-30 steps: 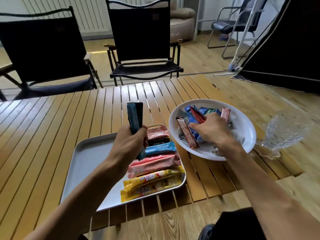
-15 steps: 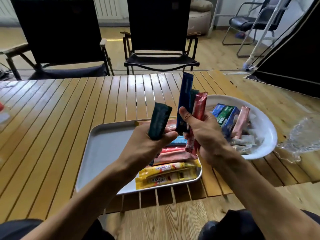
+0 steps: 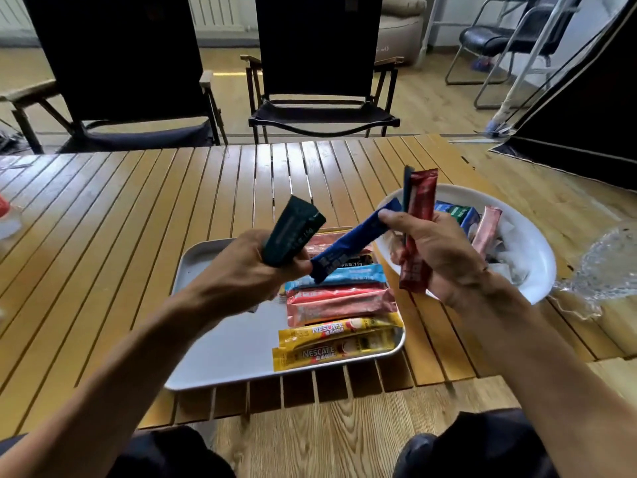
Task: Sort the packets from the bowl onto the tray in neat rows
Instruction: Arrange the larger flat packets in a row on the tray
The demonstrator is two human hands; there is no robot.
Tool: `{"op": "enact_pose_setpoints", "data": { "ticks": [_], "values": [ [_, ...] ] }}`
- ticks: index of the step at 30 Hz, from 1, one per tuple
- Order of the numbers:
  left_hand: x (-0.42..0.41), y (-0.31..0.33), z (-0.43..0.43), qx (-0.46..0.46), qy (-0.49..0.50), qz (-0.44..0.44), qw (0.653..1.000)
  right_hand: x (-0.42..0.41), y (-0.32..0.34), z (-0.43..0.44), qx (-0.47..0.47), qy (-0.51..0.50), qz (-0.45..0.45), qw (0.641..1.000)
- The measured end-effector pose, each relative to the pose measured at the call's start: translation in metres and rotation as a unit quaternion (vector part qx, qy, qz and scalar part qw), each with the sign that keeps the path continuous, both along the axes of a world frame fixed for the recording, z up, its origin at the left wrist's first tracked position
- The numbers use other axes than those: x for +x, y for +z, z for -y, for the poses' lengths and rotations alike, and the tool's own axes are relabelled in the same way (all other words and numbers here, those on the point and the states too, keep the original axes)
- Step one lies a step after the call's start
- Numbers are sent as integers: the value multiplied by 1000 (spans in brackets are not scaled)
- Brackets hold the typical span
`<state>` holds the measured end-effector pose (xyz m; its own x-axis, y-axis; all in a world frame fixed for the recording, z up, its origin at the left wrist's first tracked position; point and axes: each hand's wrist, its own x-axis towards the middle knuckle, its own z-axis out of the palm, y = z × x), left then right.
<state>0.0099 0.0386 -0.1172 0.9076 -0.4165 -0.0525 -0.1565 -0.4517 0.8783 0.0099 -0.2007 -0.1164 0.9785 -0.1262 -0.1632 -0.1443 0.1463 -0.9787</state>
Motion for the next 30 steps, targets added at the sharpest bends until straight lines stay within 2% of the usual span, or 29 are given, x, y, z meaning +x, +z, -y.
{"op": "enact_pose_setpoints", "data": {
  "ticks": [2,5,8,11,16,25,30],
  "values": [
    [2,-2,-3,-22,37,-24,999,-2,-3,8,-62,31,-21,997],
    [0,-9,2,-99,99,-100,985,-9,-6,10,-106,55,-61,991],
    [-3,-15,8,-125,129,-109,978,-13,-5,7,-163,73,-45,983],
    [-3,-19,14,-85,135,-92,983,-13,-9,5,-286,88,-17,954],
    [-8,-33,19,52,101,-24,993,-13,-18,4,-434,107,17,894],
    [-5,-43,15,144,83,23,986,-14,-23,-3,-500,104,37,859],
    [-4,-42,15,126,79,64,987,-16,-22,-1,-497,78,55,862]
  ]
}}
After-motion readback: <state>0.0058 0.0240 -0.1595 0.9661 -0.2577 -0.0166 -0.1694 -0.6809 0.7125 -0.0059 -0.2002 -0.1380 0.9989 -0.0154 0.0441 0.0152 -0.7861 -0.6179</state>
